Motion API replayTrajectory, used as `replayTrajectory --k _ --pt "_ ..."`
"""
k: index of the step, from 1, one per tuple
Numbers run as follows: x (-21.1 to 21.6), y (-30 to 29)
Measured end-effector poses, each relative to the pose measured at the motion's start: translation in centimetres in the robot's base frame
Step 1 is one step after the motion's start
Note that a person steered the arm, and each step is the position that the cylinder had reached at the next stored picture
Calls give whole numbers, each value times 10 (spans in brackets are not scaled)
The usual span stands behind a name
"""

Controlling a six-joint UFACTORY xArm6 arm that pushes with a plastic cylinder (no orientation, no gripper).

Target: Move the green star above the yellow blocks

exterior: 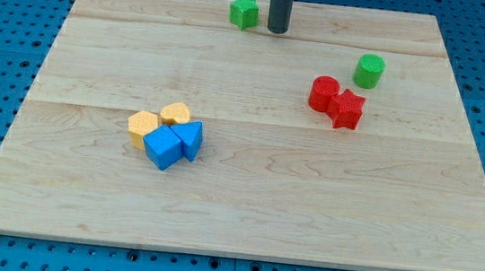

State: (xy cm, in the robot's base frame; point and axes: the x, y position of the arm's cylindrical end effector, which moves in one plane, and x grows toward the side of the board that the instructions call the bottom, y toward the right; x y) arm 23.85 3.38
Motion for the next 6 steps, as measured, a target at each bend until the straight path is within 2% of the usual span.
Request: replayTrajectory --k 1,4,6 --pt "-24 -15" --pt "-18 -83" --pt "-3 -181"
